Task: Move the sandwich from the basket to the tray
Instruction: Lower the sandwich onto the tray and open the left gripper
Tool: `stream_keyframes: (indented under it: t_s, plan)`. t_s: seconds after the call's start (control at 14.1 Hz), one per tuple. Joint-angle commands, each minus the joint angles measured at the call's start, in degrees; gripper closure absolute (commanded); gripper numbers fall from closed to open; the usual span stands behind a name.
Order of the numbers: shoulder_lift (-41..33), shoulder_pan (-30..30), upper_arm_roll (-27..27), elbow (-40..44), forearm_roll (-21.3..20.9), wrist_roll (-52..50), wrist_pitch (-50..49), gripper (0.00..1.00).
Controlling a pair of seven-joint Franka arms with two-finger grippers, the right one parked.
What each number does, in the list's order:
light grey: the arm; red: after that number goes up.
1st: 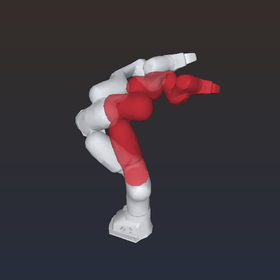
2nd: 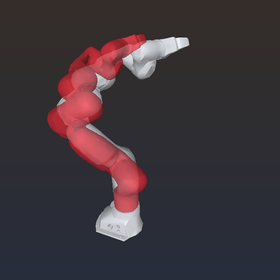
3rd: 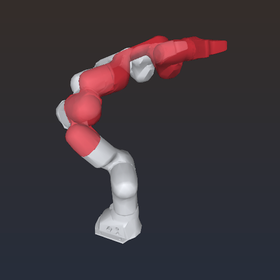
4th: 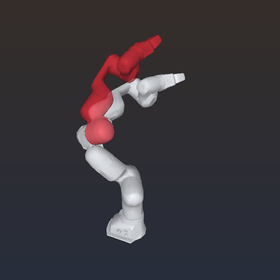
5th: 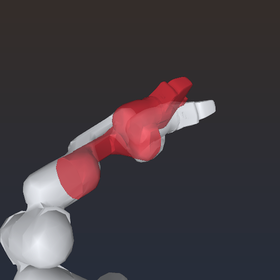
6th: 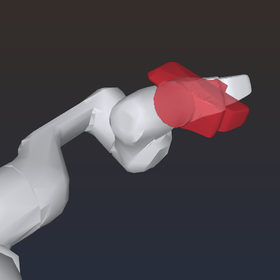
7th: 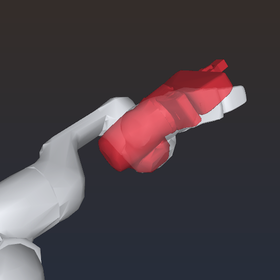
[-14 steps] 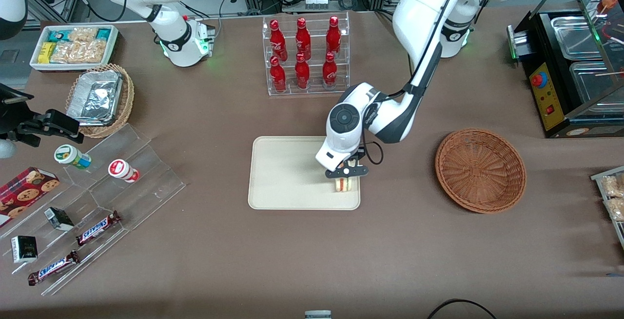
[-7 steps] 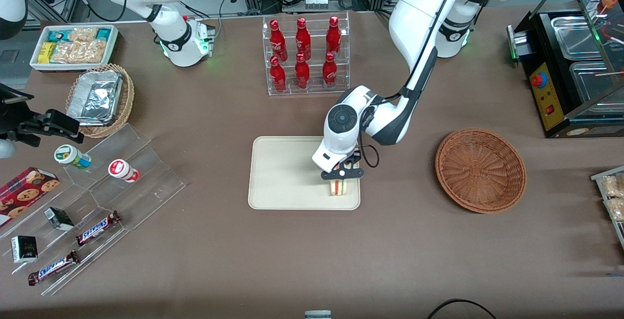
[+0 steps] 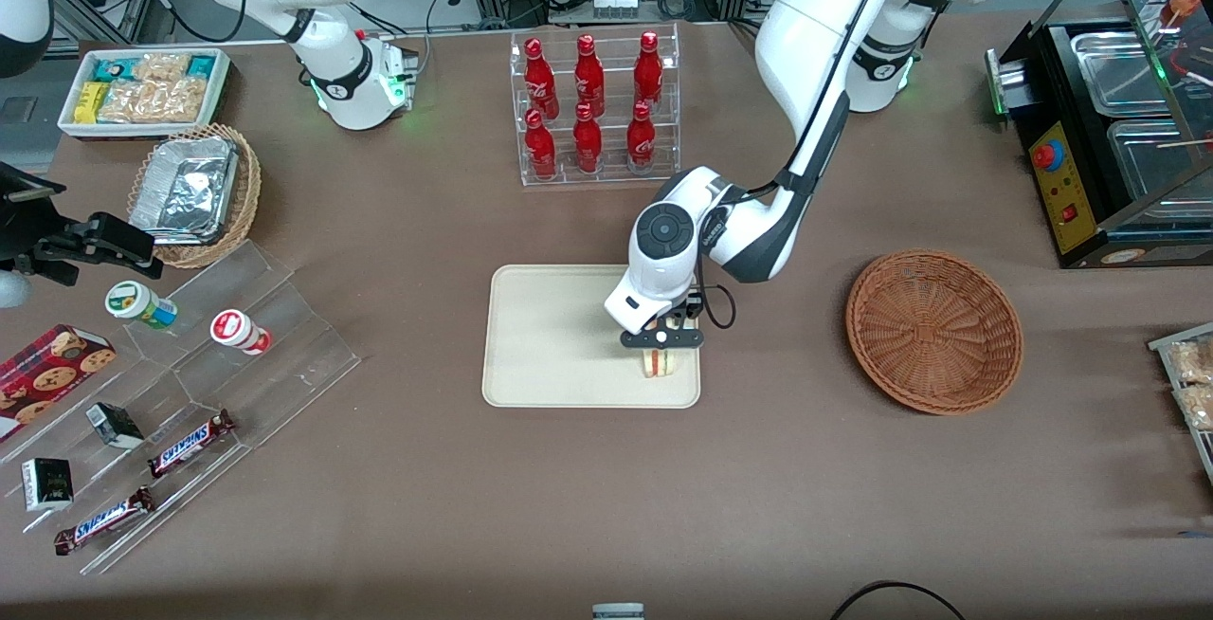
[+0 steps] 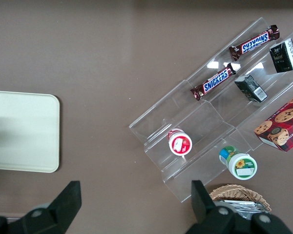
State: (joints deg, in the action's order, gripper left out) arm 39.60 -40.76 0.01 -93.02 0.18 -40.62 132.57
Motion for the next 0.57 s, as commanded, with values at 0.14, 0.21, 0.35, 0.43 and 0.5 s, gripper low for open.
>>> stream_keyframes:
  t_s: [0.14,0.21,0.35,0.43,0.5]
  plan:
    - [-4.51,0.24,-1.32,1.0,0.61,-1.39,-6.06,0.0]
    - [-6.62,1.2,-1.41,1.09,0.61,-1.39,-9.84,0.0]
    - [-11.28,4.27,-1.33,0.83,0.7,-1.39,-15.65,0.0]
    - [-12.96,5.68,-1.41,0.65,1.22,-1.57,-16.81,0.0]
    - [-14.71,6.73,-1.5,0.21,1.66,-1.74,-18.03,0.0]
